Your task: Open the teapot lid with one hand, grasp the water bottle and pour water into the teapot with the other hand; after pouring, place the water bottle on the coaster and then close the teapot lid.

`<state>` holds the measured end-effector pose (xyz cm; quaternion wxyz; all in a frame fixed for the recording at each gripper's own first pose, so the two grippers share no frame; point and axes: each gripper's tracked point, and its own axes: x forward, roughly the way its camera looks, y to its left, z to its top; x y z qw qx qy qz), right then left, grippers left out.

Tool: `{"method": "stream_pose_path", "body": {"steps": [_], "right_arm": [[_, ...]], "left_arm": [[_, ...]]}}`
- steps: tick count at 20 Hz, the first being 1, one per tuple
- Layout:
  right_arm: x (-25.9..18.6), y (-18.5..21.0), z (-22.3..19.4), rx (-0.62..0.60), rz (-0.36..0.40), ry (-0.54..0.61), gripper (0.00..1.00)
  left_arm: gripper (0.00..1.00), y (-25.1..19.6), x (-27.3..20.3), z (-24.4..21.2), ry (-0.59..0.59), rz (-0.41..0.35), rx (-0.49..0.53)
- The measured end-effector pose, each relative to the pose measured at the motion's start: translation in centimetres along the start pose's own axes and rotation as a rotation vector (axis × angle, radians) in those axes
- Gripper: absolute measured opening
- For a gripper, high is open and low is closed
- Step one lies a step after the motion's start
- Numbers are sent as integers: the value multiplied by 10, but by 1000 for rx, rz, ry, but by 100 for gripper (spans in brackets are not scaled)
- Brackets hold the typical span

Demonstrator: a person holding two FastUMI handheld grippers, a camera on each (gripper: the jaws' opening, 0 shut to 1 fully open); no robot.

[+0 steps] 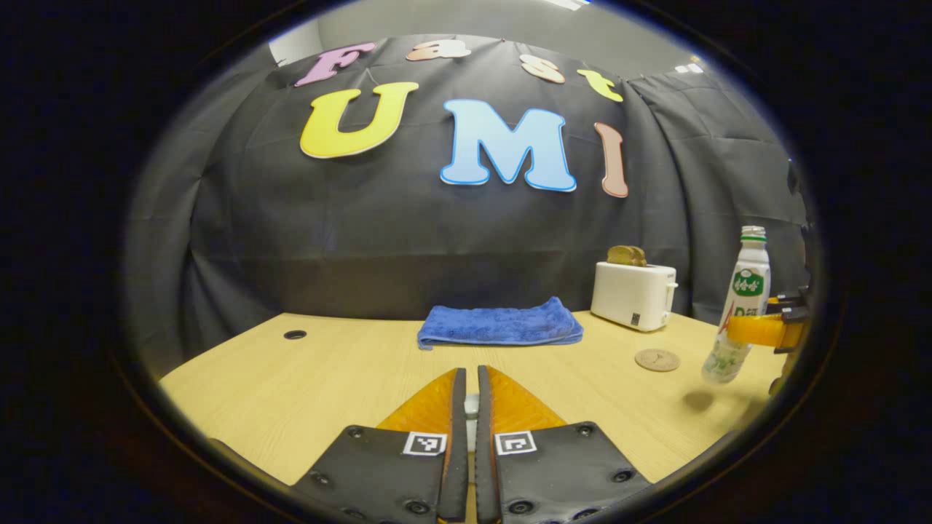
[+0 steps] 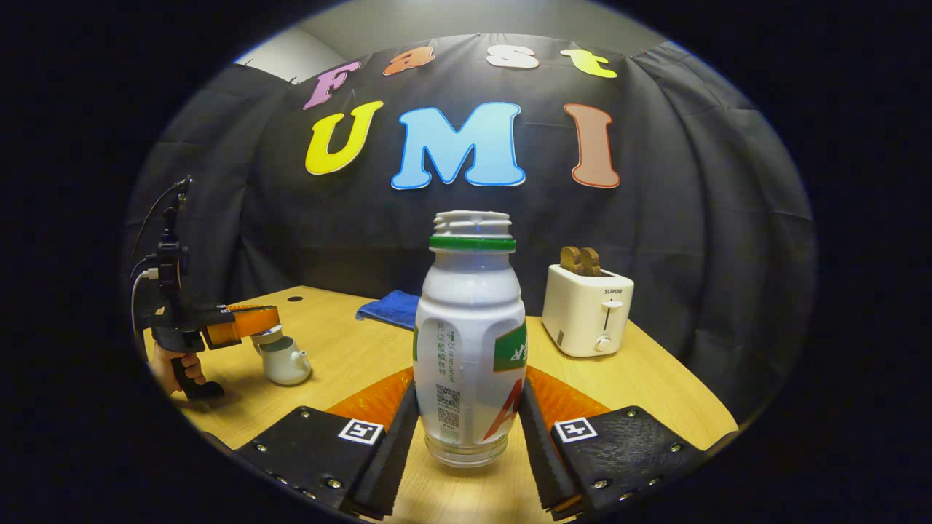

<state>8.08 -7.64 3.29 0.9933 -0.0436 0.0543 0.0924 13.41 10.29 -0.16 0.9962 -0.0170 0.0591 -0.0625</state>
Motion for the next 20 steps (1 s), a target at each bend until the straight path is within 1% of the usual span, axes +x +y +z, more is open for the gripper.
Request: {"method": "stream_pose_path", "body": {"steps": [4, 6, 11, 12, 13, 14, 15, 17, 20], "right_arm": [[0, -6, -4, 12, -7, 9, 71], [0, -7, -5, 15, -7, 12, 71], [3, -11, -3, 22, -13, 15, 71], [3, -11, -3, 20, -15, 17, 71], [4, -11, -3, 21, -15, 18, 71], [5, -10, -3, 22, -14, 20, 71], [6, -9, -3, 24, -13, 23, 71], [7, -8, -5, 28, -10, 30, 71], [8, -8, -6, 28, -13, 35, 71]], "left_arm": [[14, 2, 8, -6, 10, 15, 23], [14, -1, 12, -13, 28, 7, 17], [14, 1, 14, -19, 41, 13, 8], [10, 0, 15, -19, 39, 13, 8], [15, 1, 15, -19, 37, 14, 9], [14, 1, 16, -20, 37, 15, 10], [10, 1, 15, -19, 36, 16, 9], [11, 1, 14, -22, 39, 15, -2], [24, 2, 11, -17, 15, 12, -8]]}}
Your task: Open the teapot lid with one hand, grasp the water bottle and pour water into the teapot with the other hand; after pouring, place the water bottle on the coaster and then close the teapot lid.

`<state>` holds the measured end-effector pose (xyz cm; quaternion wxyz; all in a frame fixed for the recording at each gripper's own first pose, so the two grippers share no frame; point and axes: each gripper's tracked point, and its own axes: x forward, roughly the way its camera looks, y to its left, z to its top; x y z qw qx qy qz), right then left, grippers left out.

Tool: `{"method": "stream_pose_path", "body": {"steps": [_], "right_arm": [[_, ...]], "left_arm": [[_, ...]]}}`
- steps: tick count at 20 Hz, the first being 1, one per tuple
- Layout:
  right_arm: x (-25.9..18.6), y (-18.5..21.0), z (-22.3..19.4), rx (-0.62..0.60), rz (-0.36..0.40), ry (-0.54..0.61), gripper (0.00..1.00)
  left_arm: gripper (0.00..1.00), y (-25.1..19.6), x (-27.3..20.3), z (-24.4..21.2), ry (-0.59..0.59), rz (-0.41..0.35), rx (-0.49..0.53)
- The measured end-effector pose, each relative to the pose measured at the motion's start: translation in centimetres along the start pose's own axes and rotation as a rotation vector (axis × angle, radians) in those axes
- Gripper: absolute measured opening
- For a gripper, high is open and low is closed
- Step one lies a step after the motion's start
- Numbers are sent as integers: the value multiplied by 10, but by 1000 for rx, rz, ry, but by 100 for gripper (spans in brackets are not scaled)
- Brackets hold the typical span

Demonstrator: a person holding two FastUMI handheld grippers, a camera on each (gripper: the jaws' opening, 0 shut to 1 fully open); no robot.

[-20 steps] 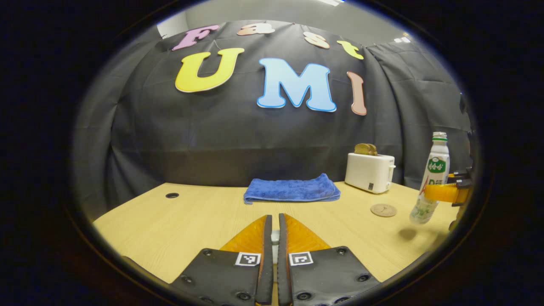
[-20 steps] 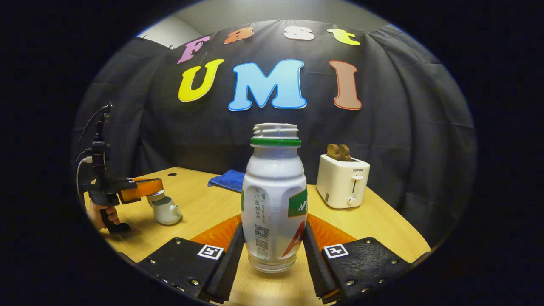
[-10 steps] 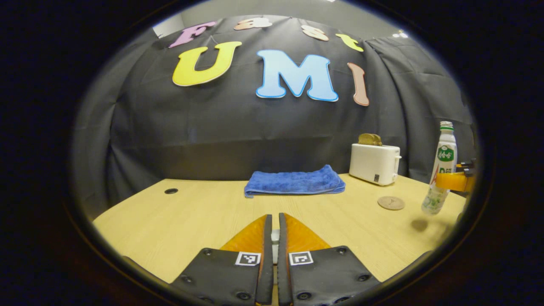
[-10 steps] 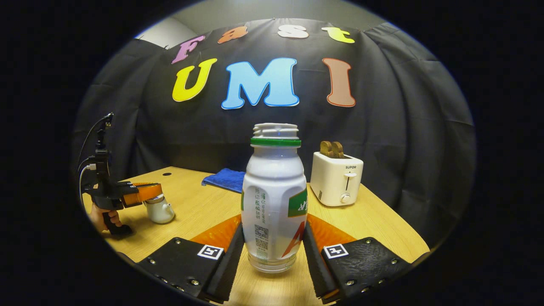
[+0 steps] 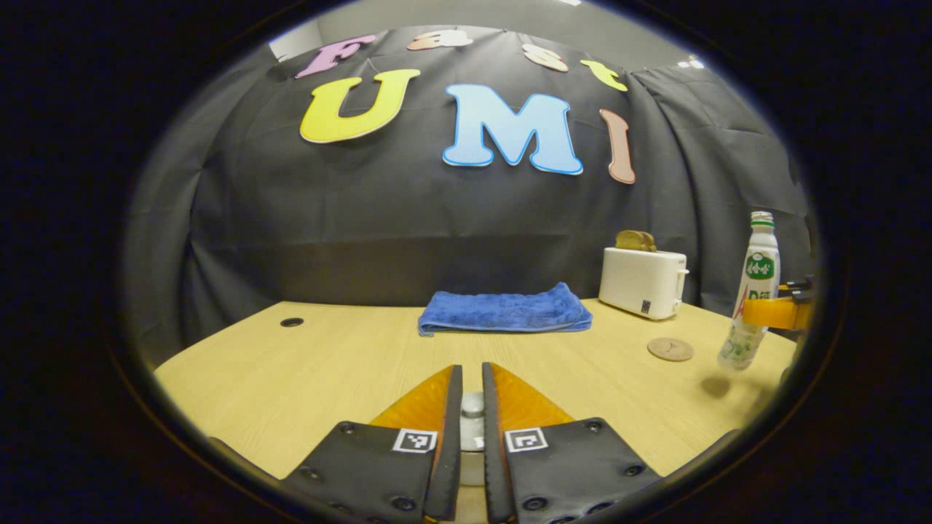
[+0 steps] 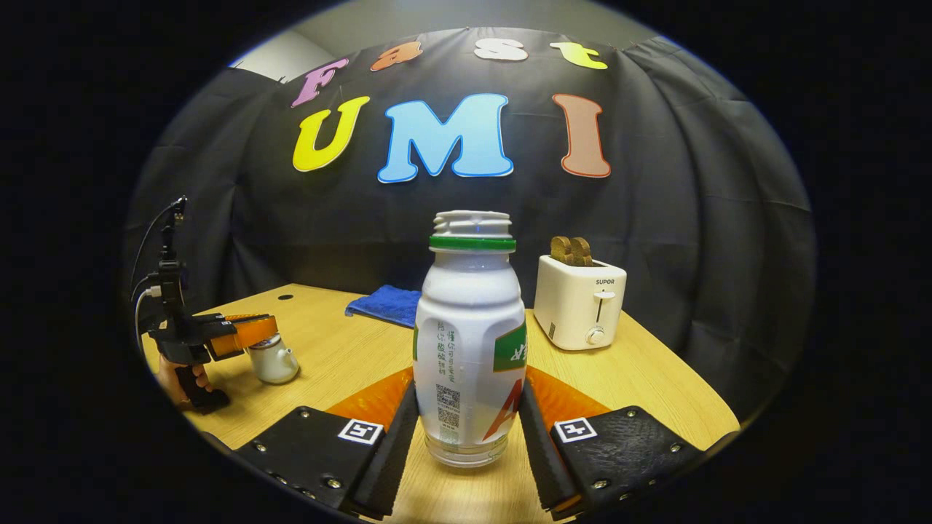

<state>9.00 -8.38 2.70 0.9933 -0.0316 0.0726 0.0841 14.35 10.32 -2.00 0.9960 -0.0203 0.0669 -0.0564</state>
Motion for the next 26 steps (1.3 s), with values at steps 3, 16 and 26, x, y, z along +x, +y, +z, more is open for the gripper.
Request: {"method": "stream_pose_path", "body": {"steps": [3, 16, 26], "right_arm": [[2, -4, 2, -4, -14, -6, 71], [100, -63, 24, 53, -158, -46, 70], [136, -68, -1, 55, -171, 5, 70]], "left_arm": [[48, 8, -9, 21, -64, 28, 12], [94, -21, -96, 79, -229, -53, 32], [90, 19, -103, 71, -207, -5, -88]]}}
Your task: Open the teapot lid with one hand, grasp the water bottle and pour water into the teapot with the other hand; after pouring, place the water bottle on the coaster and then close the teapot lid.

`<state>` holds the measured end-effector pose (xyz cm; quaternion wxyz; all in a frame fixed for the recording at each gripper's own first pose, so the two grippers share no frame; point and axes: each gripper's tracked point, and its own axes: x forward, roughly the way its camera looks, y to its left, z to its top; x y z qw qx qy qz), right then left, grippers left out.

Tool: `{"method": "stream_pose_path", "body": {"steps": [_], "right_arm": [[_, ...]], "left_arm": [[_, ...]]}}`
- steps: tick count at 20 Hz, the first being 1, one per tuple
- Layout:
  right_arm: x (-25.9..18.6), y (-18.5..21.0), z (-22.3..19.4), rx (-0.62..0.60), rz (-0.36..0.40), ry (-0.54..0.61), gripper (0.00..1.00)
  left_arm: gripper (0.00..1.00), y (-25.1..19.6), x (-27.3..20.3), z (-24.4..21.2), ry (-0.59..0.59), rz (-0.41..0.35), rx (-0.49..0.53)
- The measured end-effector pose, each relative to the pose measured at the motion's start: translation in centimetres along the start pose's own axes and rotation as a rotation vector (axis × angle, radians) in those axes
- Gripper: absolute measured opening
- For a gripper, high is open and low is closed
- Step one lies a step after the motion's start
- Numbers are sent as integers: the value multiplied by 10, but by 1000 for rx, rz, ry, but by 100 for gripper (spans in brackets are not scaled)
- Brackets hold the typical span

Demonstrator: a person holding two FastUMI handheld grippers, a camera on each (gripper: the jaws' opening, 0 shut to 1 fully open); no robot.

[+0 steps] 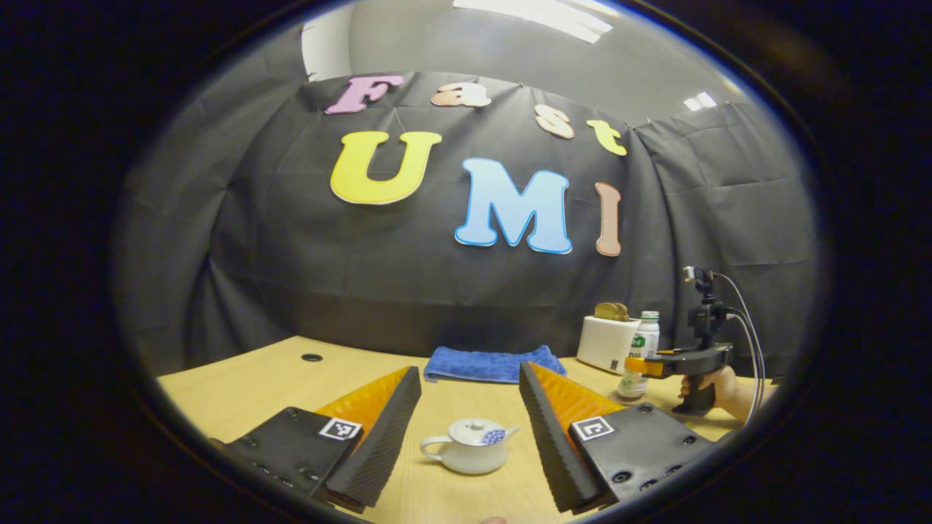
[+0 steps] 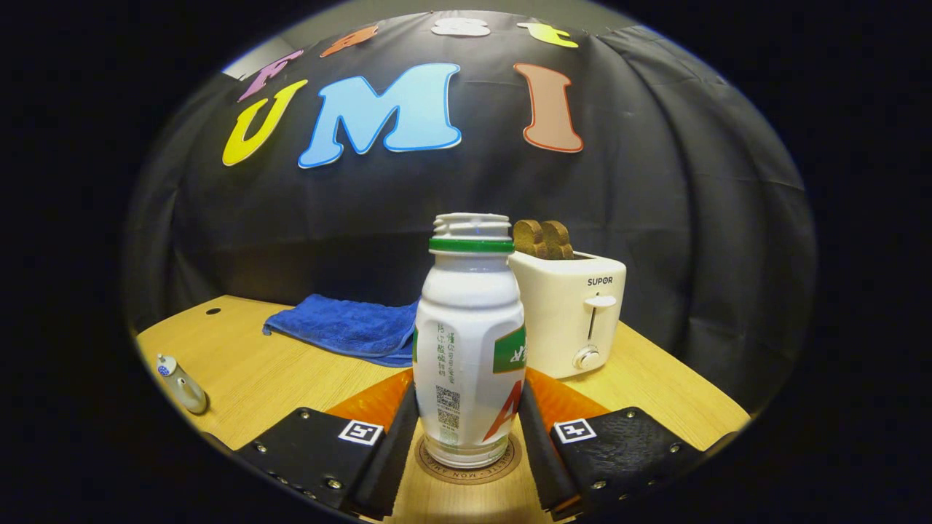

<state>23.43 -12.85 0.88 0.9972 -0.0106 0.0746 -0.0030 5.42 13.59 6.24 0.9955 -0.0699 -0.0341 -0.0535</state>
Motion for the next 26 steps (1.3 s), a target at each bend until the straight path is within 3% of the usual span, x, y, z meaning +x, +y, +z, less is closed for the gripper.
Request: {"method": "stream_pose_path", "body": {"steps": [11, 13, 14, 16, 21, 26], "right_arm": [[2, -3, -11, 2, -1, 15, 74], [1, -6, -9, 0, -17, 20, 83], [-3, -6, -10, 2, -17, 20, 95], [-8, -4, -9, 11, -12, 21, 98], [-24, -7, 1, 19, -24, -1, 98], [-78, 8, 10, 52, 30, -42, 98]], "left_arm": [[90, -11, -1, -1, 4, -11, 29], [90, -12, -2, 0, 6, -11, 33], [90, -13, -1, -2, 7, -13, 31], [90, -14, -2, -3, 9, -17, 23], [90, -17, -8, -2, 16, -21, 27], [90, -30, -14, -8, 27, -38, 29]]}}
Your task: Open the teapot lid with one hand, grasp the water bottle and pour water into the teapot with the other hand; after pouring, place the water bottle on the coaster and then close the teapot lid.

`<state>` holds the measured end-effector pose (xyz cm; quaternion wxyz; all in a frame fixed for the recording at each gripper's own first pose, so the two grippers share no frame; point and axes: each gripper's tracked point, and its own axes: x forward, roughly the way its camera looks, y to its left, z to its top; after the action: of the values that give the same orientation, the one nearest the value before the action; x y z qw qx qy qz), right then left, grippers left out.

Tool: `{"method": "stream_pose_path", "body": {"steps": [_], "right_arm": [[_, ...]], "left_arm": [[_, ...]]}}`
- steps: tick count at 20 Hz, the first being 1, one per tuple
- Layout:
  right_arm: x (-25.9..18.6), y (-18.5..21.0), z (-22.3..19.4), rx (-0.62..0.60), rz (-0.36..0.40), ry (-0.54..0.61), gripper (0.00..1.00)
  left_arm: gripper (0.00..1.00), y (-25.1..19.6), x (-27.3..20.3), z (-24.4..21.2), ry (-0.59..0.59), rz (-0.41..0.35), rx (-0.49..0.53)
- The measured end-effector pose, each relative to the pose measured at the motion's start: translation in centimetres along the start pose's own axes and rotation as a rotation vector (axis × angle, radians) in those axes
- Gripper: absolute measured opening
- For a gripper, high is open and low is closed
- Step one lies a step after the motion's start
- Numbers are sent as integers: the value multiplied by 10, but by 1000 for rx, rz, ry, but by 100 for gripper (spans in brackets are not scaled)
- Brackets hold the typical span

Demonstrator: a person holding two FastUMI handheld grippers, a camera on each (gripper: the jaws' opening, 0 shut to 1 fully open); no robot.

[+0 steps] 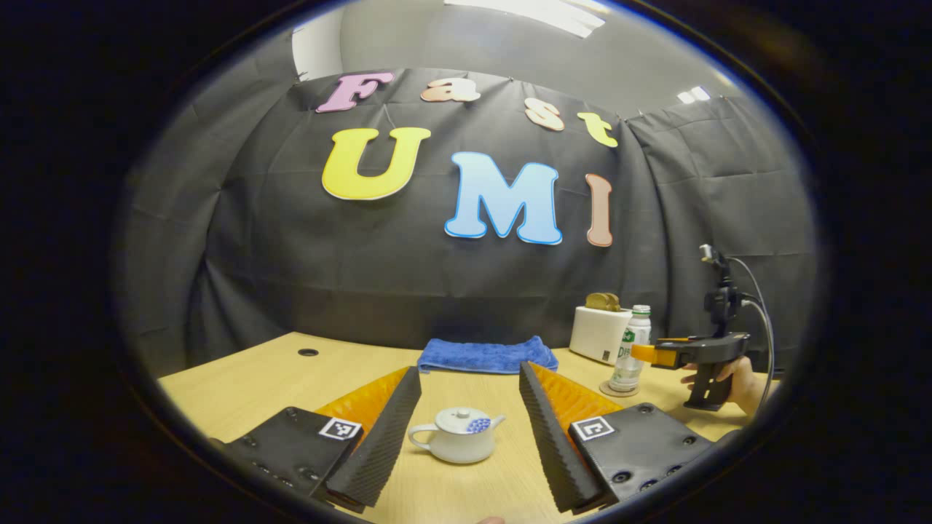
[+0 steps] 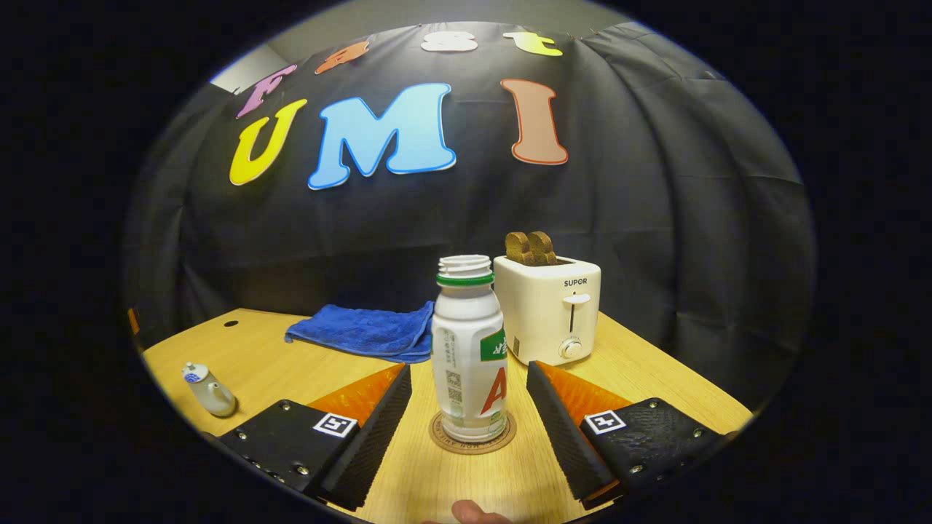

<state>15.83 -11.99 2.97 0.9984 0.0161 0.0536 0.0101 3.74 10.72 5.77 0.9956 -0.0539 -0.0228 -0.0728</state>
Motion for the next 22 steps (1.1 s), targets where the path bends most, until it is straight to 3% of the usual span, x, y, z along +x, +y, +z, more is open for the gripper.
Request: {"method": "stream_pose_path", "body": {"steps": [4, 7, 10, 15, 18, 22], "right_arm": [[-54, 21, -12, -11, -44, 1, 98], [-94, 57, -28, -33, -37, -34, 98], [-122, 77, -38, -108, -68, -68, 98], [-139, 92, -52, -98, -58, -66, 98], [-149, 88, -49, -24, -67, -107, 98], [-154, 95, -49, -49, -34, -108, 95]], "left_arm": [[92, -34, 6, -29, 41, -35, -45], [96, -64, 9, -61, 101, -42, -58], [98, -80, 0, -72, 94, -5, -38], [99, -91, -19, -64, 48, 71, 62], [99, -86, -29, -66, 48, 141, 114], [100, -98, -33, -67, 49, 135, 111]]}}
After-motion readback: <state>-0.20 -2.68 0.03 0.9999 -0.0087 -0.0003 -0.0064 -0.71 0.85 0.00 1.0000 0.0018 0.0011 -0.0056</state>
